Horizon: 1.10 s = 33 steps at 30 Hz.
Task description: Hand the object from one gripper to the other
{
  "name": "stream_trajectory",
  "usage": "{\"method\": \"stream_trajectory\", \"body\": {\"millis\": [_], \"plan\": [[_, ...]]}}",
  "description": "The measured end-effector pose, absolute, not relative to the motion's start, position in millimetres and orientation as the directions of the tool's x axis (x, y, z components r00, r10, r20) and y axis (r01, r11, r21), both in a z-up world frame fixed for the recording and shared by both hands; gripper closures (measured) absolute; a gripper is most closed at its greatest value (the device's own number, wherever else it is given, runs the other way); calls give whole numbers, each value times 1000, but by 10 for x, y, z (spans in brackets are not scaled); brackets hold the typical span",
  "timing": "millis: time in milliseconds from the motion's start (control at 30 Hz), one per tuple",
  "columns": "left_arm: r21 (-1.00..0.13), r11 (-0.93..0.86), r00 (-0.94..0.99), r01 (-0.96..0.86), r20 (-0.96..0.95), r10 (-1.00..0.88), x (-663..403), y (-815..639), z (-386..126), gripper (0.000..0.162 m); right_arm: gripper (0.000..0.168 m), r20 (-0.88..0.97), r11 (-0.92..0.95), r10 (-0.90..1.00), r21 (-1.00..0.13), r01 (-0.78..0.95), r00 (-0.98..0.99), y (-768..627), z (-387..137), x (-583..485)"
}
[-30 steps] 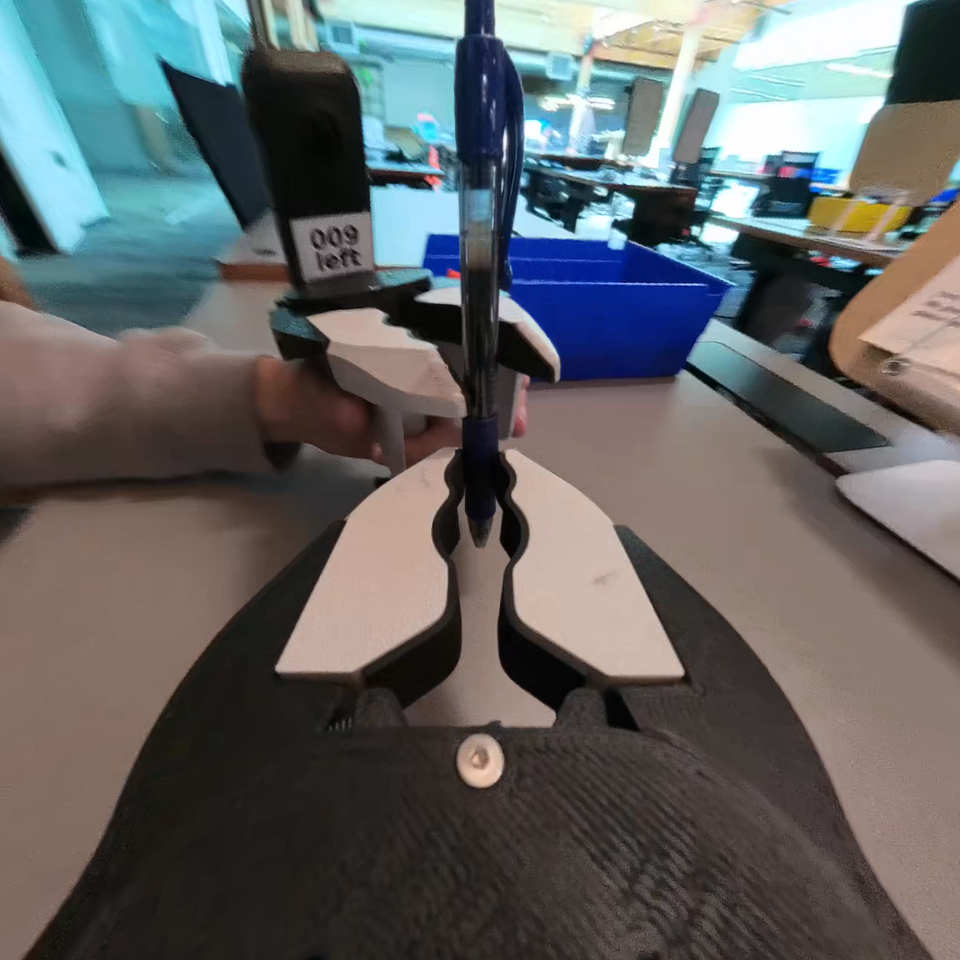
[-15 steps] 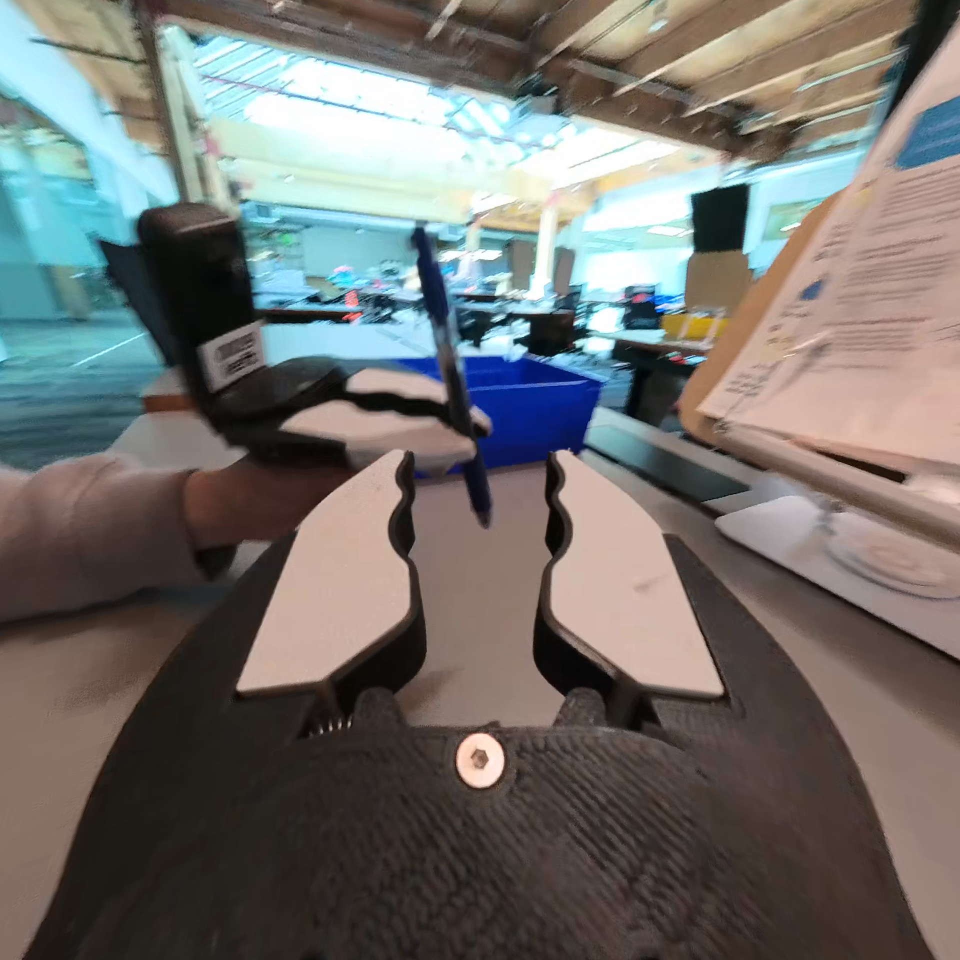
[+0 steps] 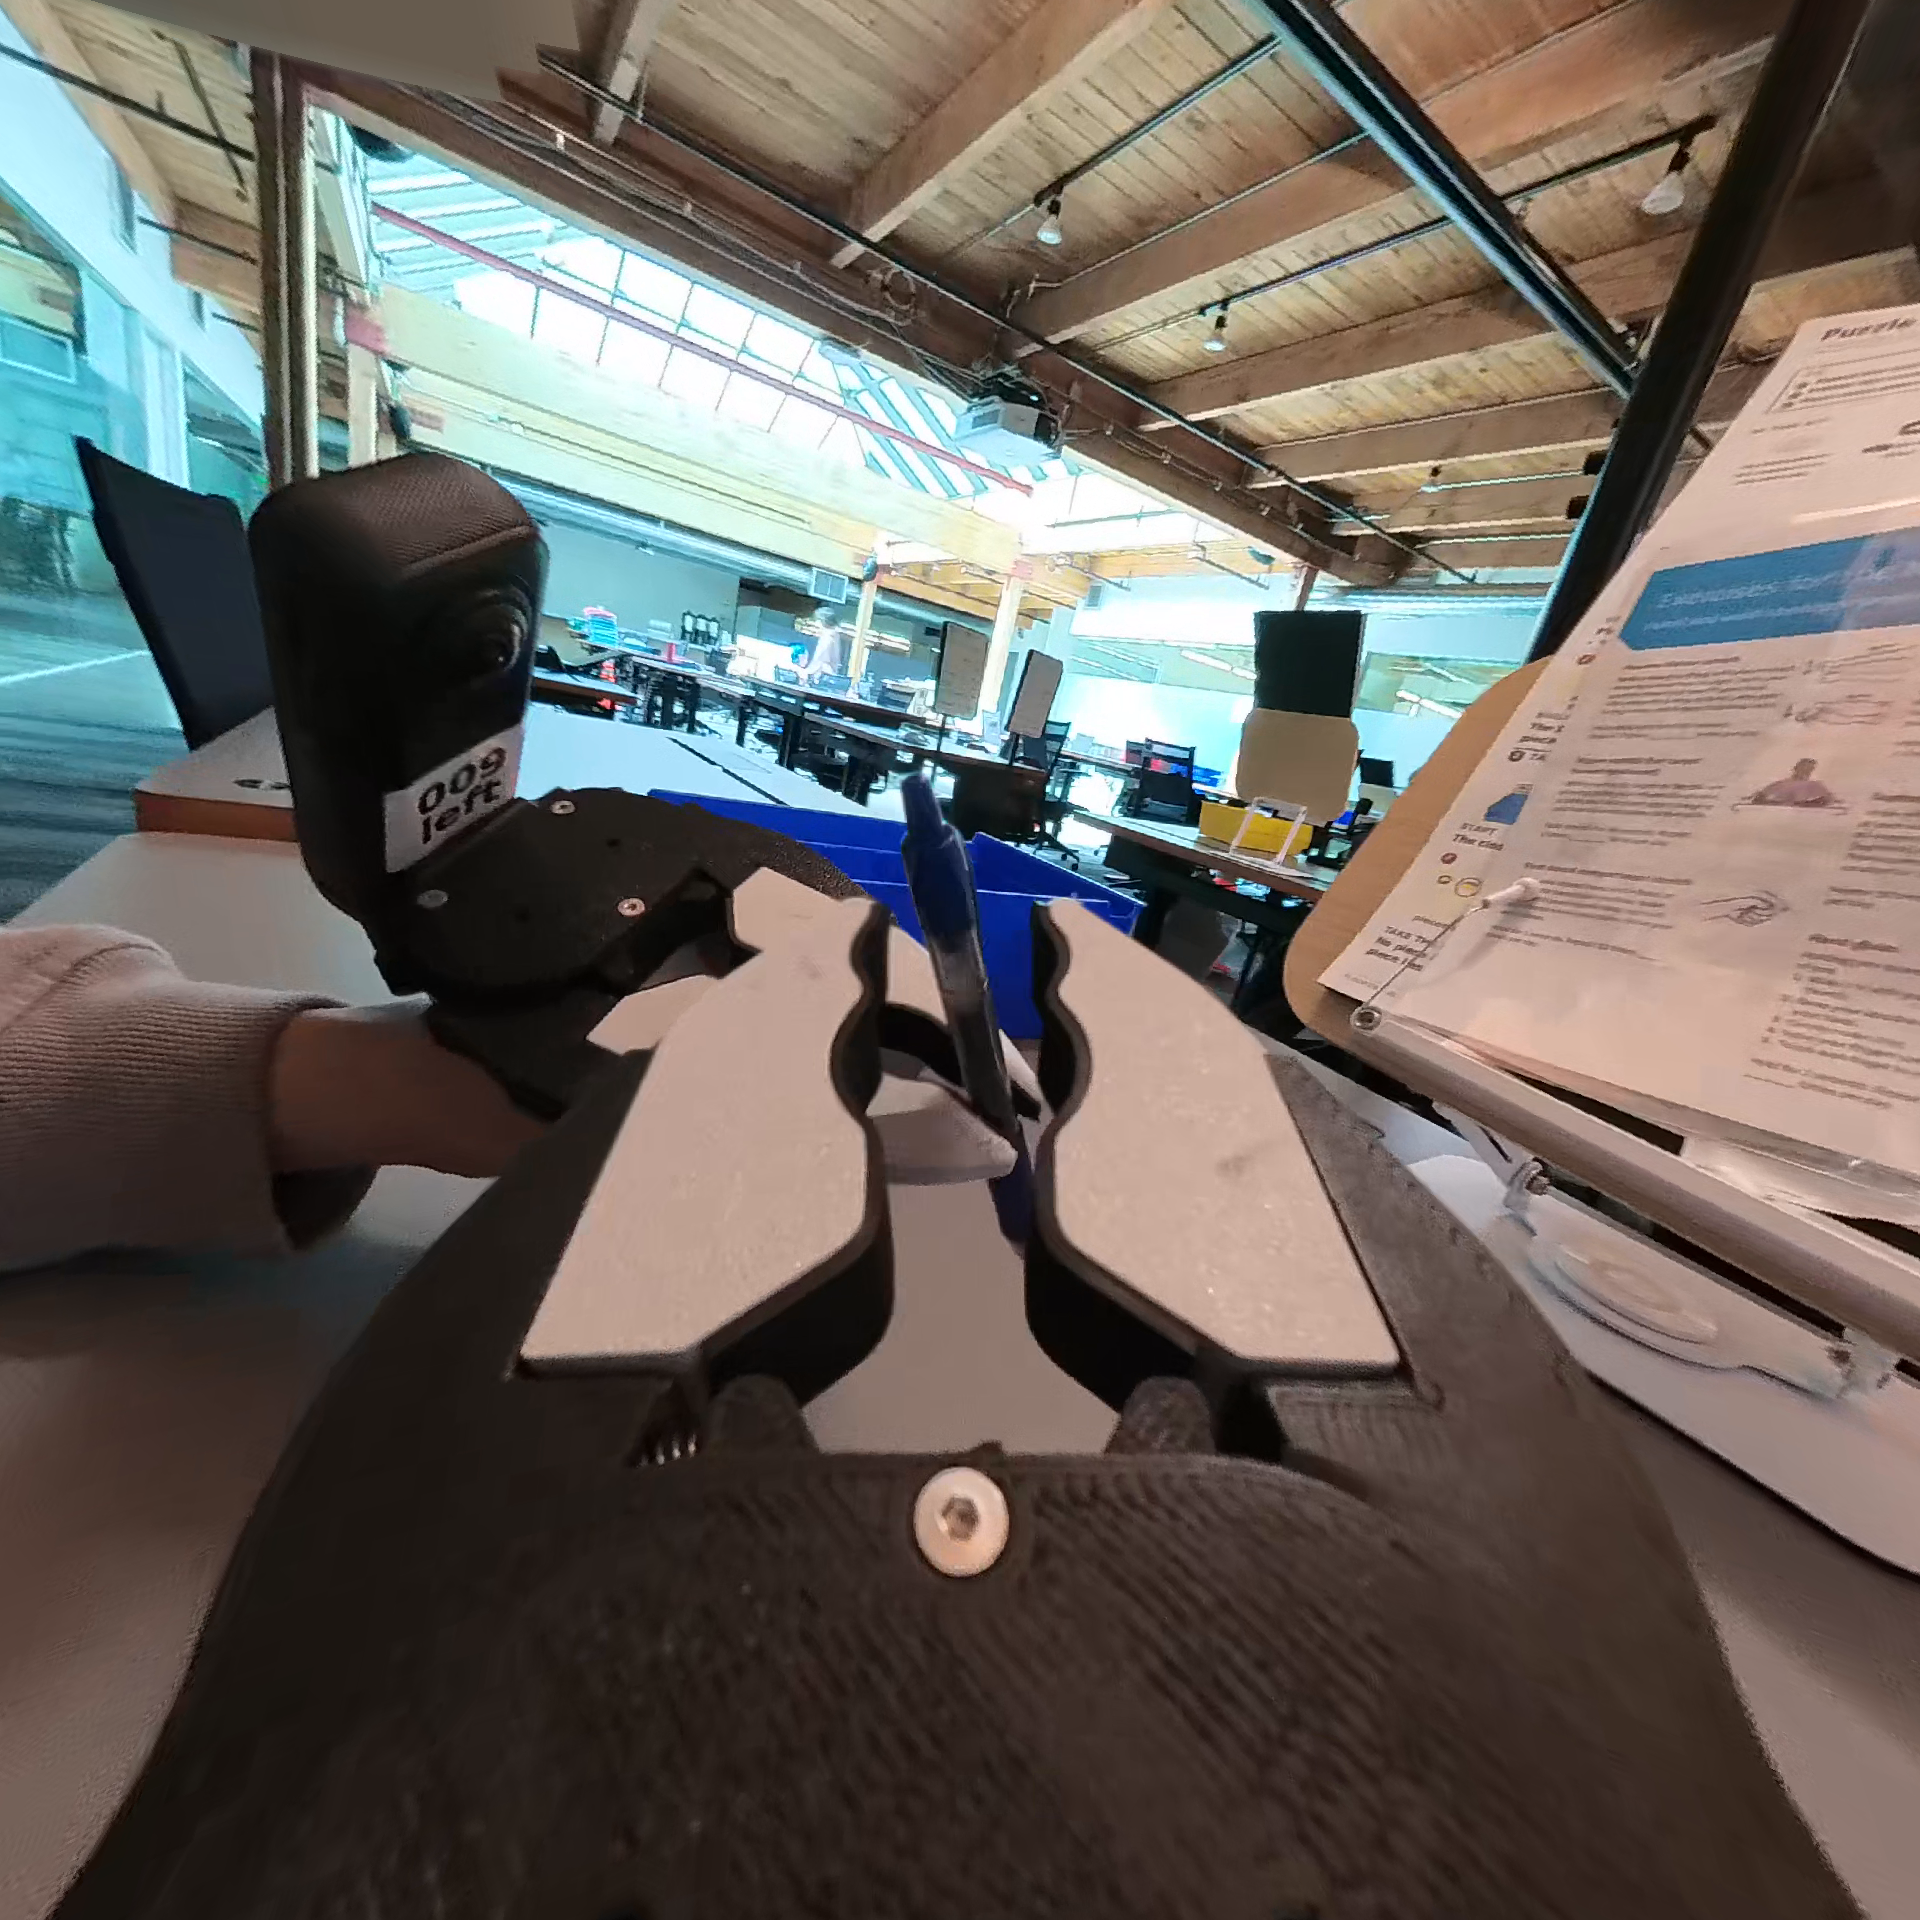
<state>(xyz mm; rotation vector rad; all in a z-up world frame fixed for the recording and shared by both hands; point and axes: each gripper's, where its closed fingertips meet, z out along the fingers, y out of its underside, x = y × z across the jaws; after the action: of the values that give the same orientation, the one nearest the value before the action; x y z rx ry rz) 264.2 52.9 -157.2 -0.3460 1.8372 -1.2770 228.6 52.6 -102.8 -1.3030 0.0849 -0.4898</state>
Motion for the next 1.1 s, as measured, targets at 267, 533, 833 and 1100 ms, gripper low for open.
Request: {"method": "stream_trajectory", "body": {"millis": [267,533,833,1100], "plan": [[-891,365,-705,270,-441,-555,2490,384,-1569,152,157,197,205,-284,-943,261,938,445,-937,2215],[-993,118,-987,-15,-4,-161,1979,179,-1647,130,158,151,345,169,-935,85,974,75,-789,1787],[-979,203,-993,5,-28,-111,1919,95,-1804,151,157,87,285,94,-957,57,992,157,-888,1912],[-865,460,-601,201,-480,-639,2686,514,-1693,151,126,-46,303,-354,-950,68,934,254,-963,2508]]}}
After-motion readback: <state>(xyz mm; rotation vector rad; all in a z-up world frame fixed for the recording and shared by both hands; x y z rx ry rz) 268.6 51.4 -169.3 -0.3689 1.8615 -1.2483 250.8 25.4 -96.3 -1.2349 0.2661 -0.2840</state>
